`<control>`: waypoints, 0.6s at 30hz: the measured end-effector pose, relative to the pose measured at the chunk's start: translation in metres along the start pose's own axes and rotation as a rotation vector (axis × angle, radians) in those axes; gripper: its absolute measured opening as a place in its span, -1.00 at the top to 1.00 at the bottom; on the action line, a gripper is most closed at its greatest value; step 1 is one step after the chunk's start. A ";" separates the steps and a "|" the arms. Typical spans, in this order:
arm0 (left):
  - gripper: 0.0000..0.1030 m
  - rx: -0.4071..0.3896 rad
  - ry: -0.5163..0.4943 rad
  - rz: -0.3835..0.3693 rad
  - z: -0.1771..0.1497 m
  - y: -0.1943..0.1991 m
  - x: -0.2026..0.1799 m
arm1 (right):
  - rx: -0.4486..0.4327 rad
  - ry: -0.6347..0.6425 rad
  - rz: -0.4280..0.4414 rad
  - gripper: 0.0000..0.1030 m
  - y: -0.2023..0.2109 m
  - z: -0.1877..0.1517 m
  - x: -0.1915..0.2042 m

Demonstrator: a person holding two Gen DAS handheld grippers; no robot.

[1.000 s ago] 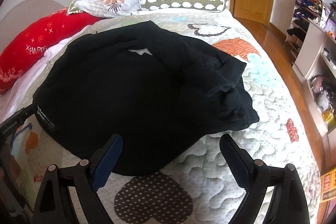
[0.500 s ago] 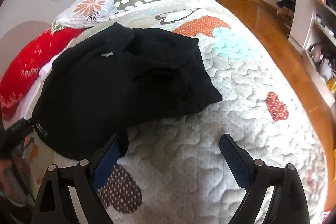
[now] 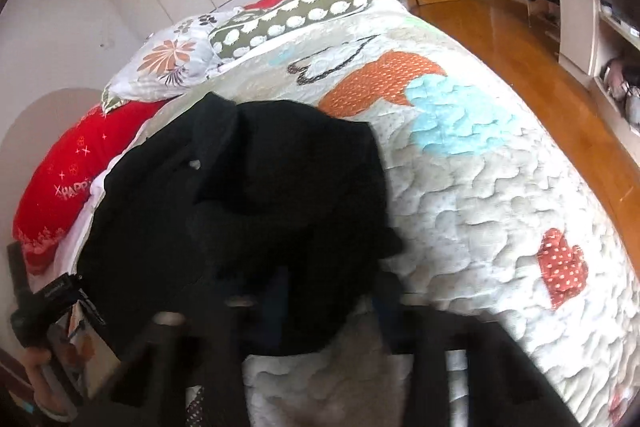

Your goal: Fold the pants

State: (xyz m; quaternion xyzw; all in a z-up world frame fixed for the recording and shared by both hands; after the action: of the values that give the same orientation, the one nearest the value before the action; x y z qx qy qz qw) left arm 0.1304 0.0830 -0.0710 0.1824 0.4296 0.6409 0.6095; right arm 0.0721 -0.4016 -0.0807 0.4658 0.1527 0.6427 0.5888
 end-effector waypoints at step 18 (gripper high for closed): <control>0.41 0.007 -0.114 0.035 -0.098 0.079 0.001 | 0.050 0.064 -0.163 0.72 0.117 -0.065 -0.057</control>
State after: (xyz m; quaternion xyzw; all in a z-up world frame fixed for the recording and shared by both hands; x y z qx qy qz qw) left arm 0.0069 0.0609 -0.0658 0.2283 0.3932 0.6386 0.6208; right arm -0.0579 -0.4600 -0.0512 0.4458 0.2246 0.6032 0.6220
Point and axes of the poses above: each gripper's, at about its wrist camera, not at the fingertips, and y roughly against the way its jaws point, x to its left, z to its top, the point moved 1 cm from there along -y, roughly the way its jaws point, and after that the axes turned 1 degree about -x, right-handed, at the moved point
